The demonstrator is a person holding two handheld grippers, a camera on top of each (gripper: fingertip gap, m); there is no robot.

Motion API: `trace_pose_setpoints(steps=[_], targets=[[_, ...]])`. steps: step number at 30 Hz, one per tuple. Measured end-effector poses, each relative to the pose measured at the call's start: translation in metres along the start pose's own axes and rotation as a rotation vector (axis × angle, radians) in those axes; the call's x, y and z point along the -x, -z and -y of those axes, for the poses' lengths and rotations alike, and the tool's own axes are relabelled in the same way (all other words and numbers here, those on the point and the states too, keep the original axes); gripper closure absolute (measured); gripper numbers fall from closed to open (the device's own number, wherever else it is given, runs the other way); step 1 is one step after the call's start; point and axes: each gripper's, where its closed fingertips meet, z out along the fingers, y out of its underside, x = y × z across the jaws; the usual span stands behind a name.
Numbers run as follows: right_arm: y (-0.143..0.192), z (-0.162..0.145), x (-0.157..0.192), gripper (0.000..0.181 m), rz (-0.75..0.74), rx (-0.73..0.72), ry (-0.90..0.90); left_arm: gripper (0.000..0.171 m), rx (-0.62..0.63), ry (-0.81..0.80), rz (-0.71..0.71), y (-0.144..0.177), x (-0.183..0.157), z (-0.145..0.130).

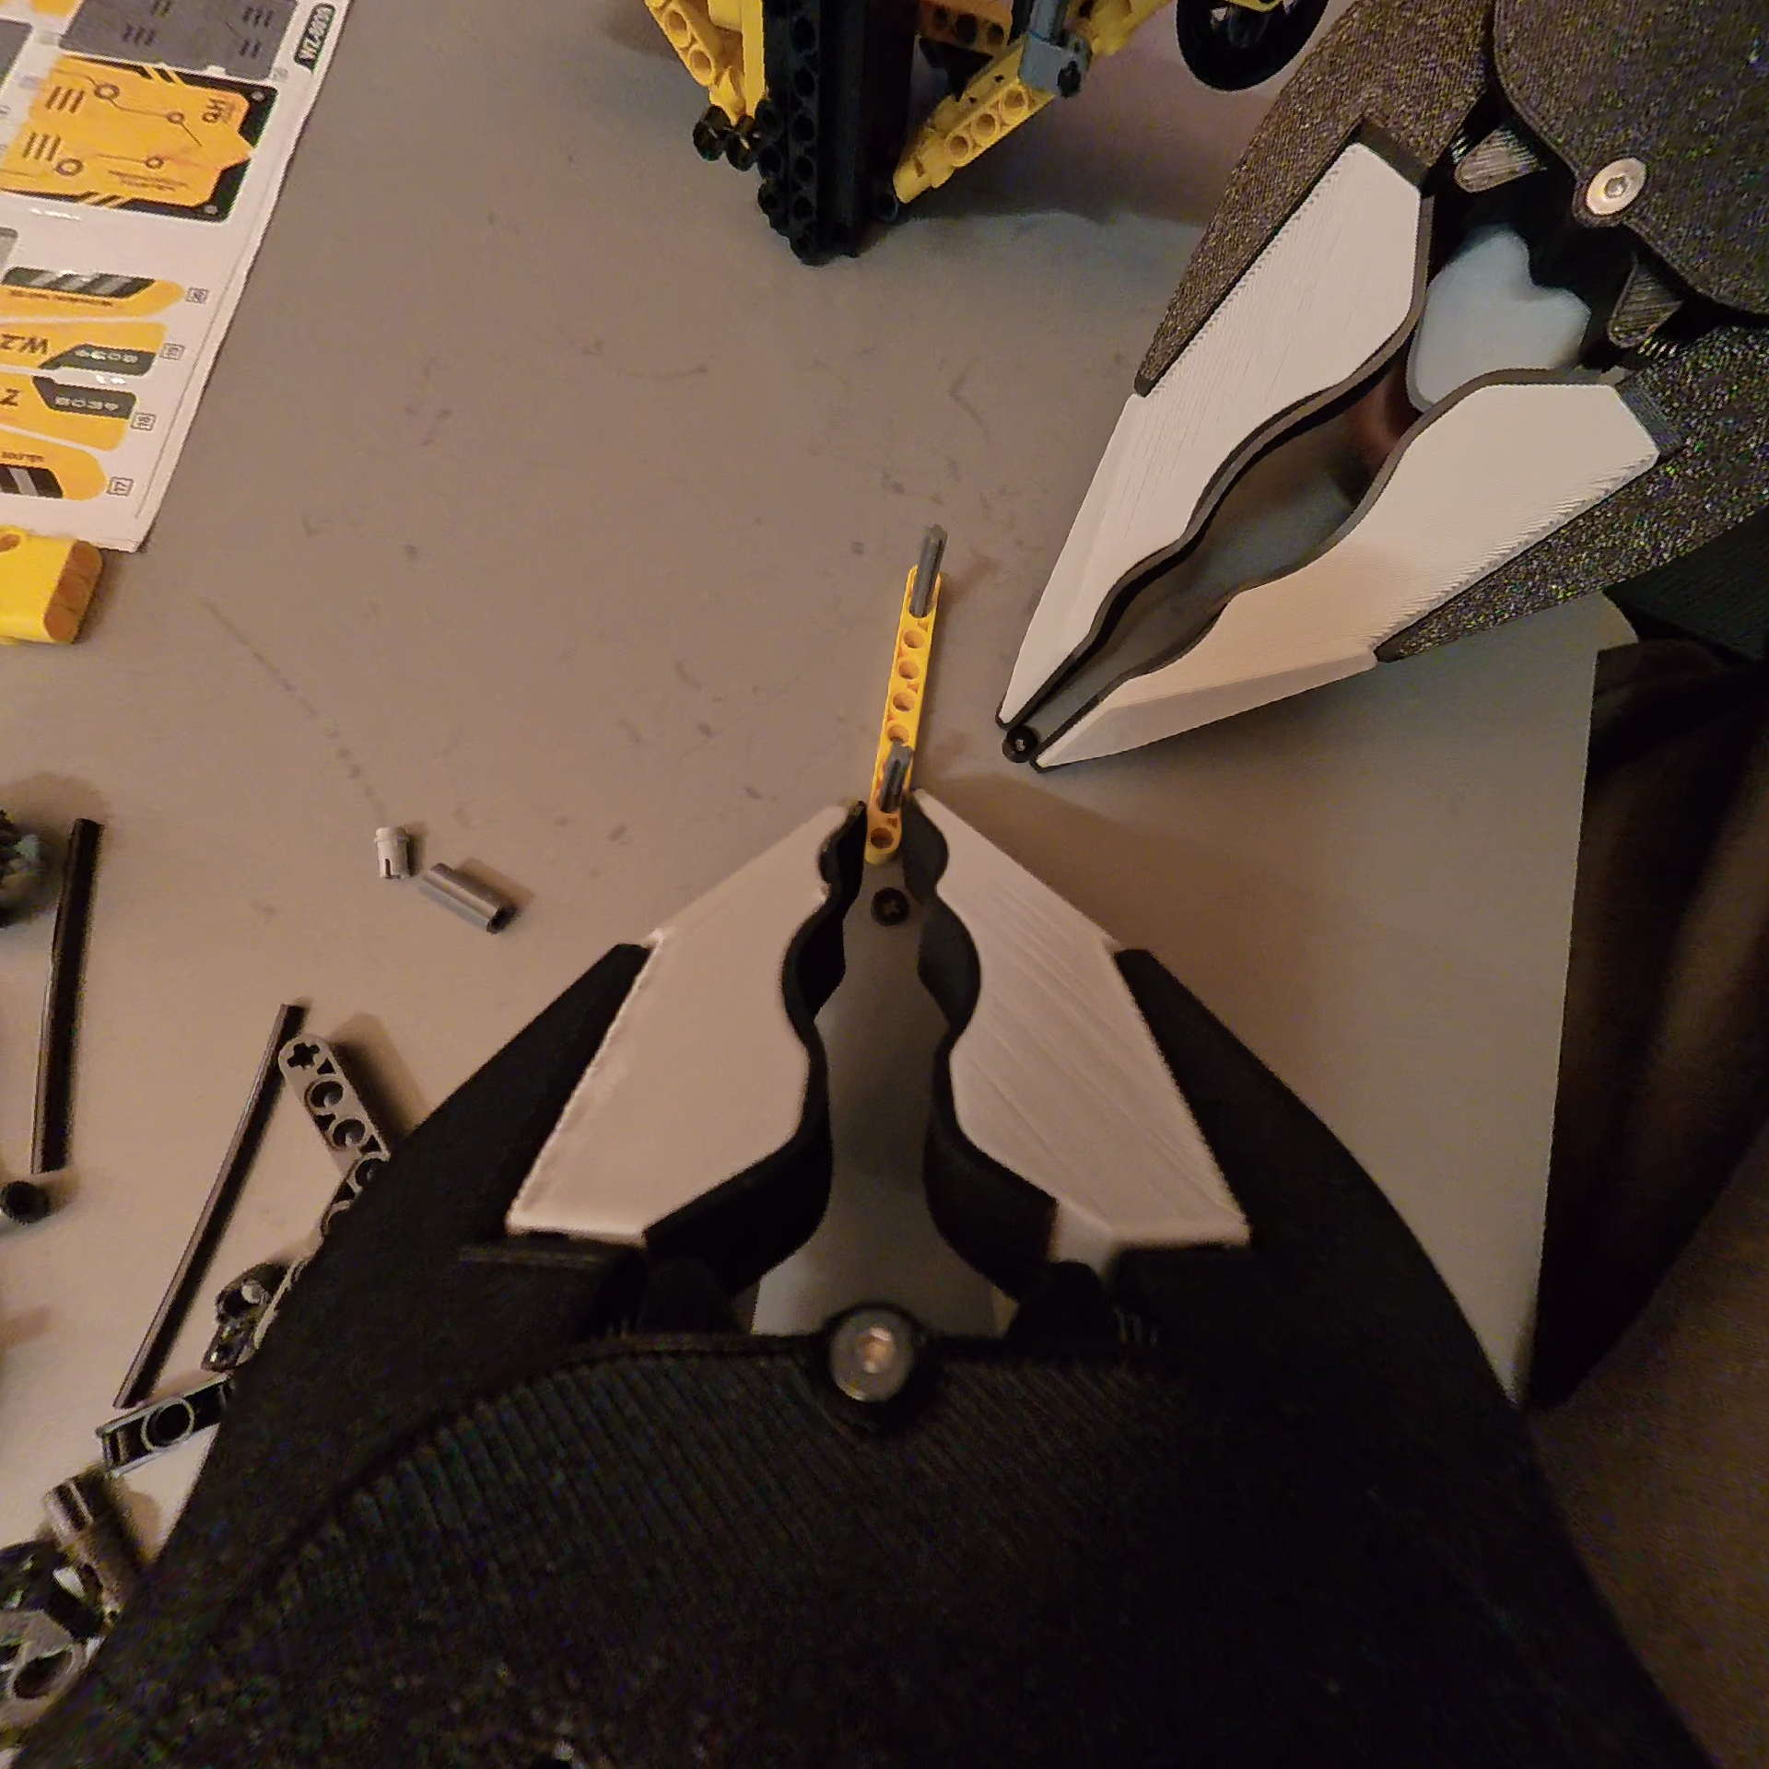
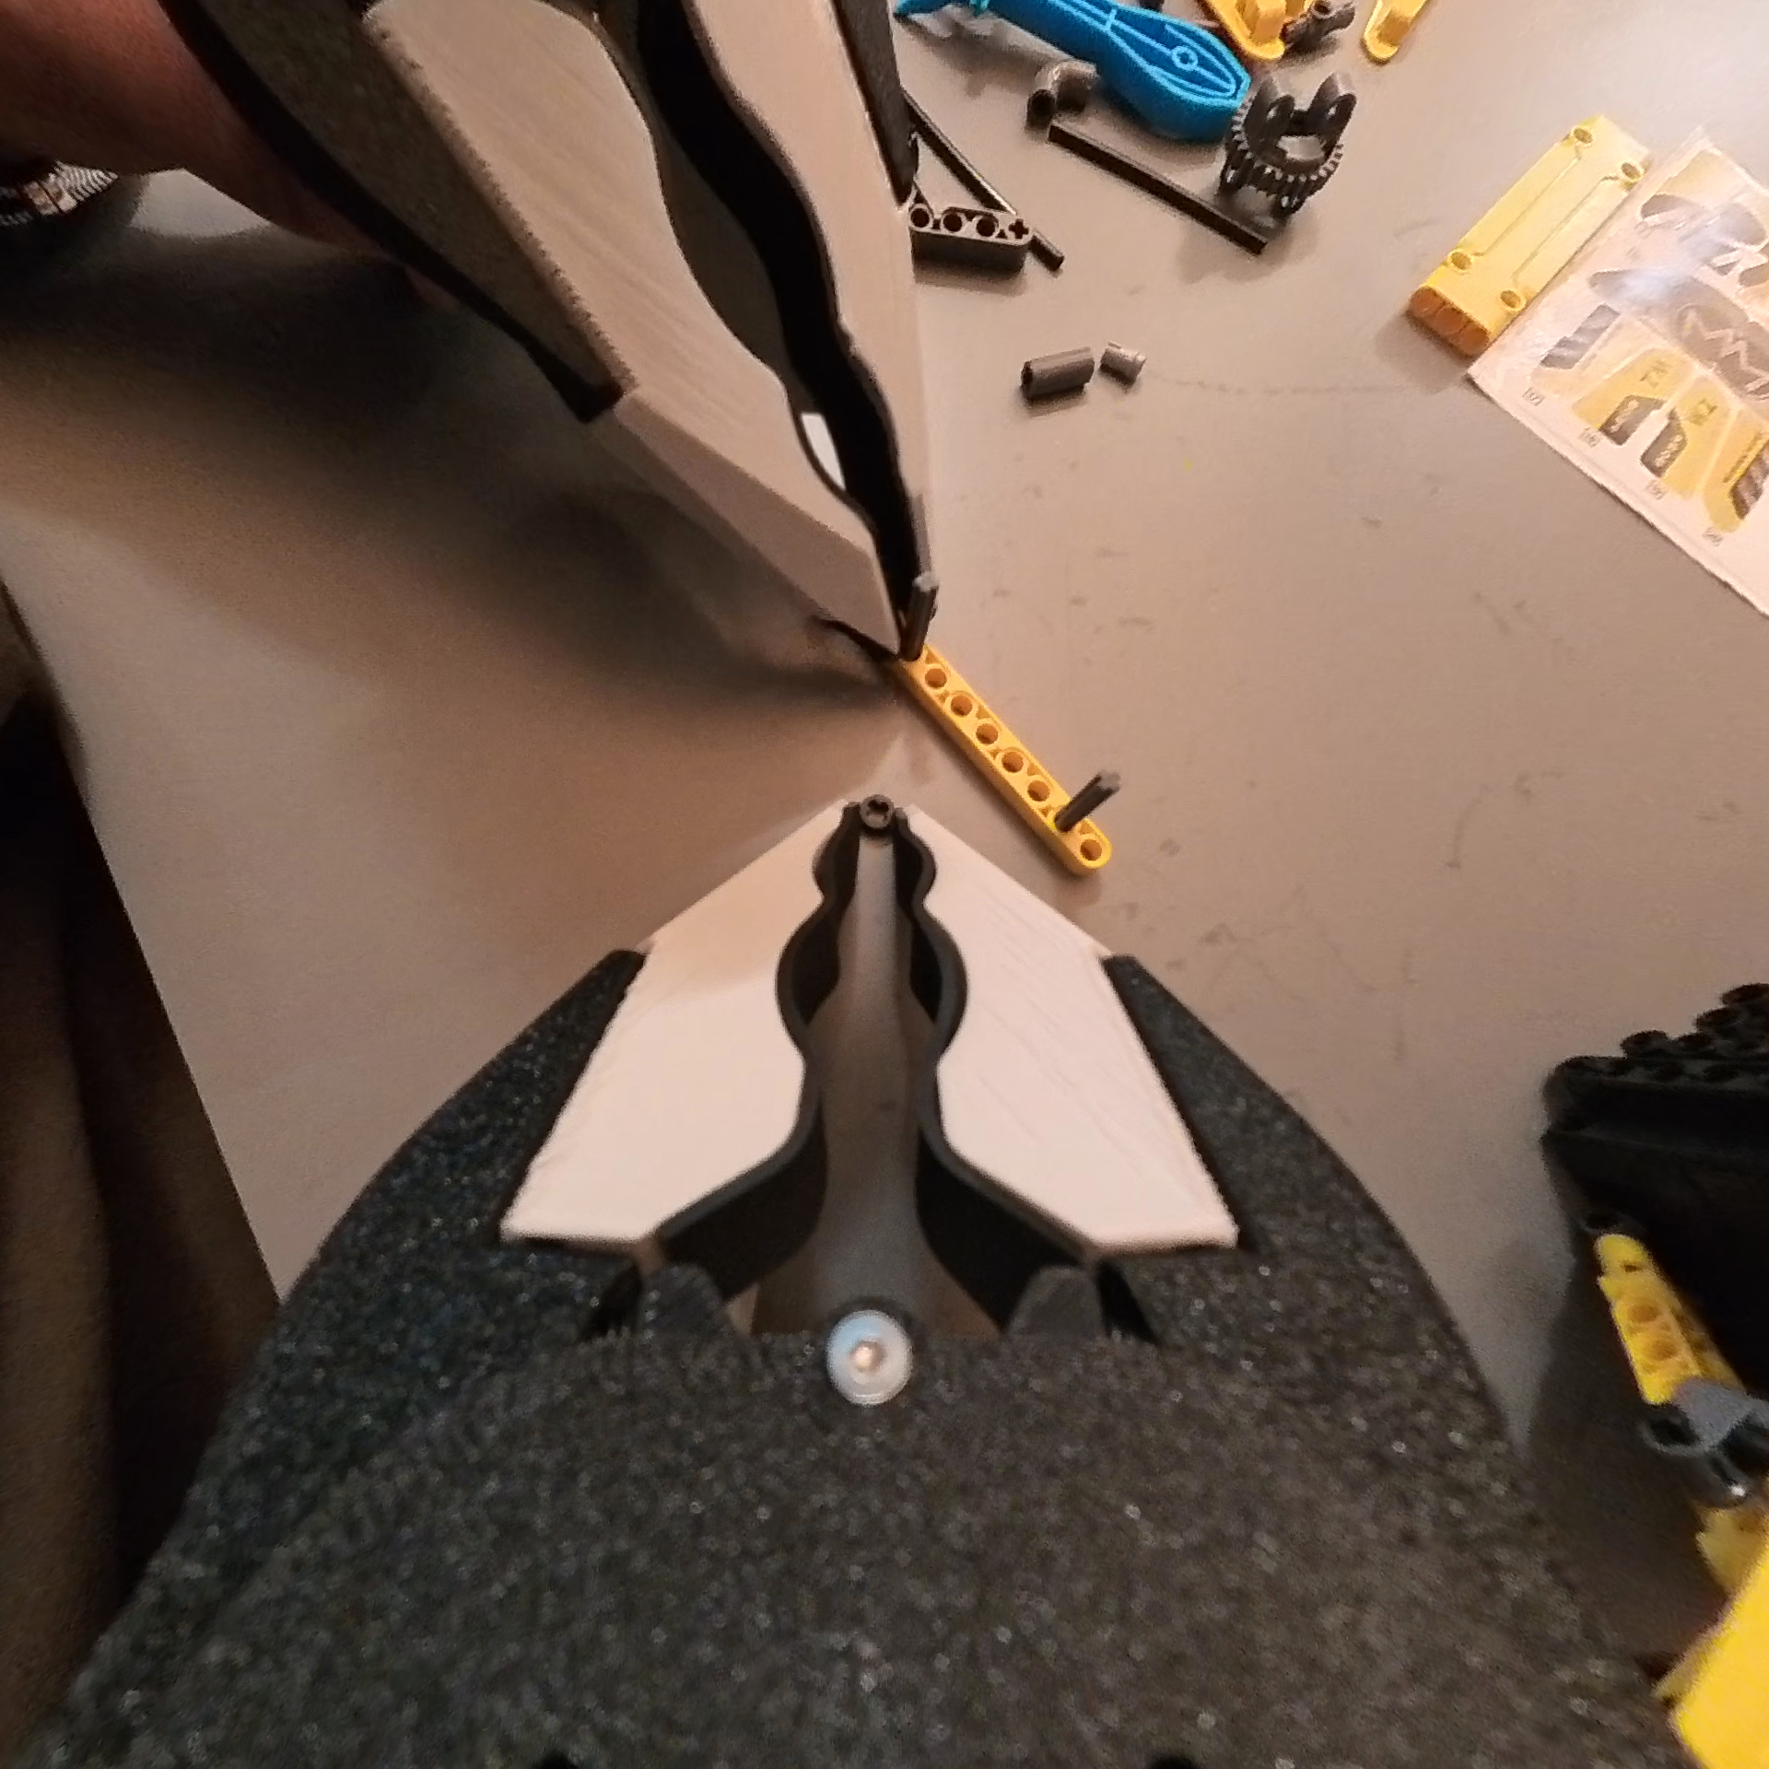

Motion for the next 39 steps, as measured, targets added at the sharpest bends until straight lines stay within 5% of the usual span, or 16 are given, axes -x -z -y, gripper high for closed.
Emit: trace_pose_setpoints(steps=[39], targets=[[-0.0004, -0.0003, -0.0011, 0.175, 0.003, -0.001, 0.002, 0.162, -0.031, -0.041, 0.006, 0.0008, -0.003, 0.006]])
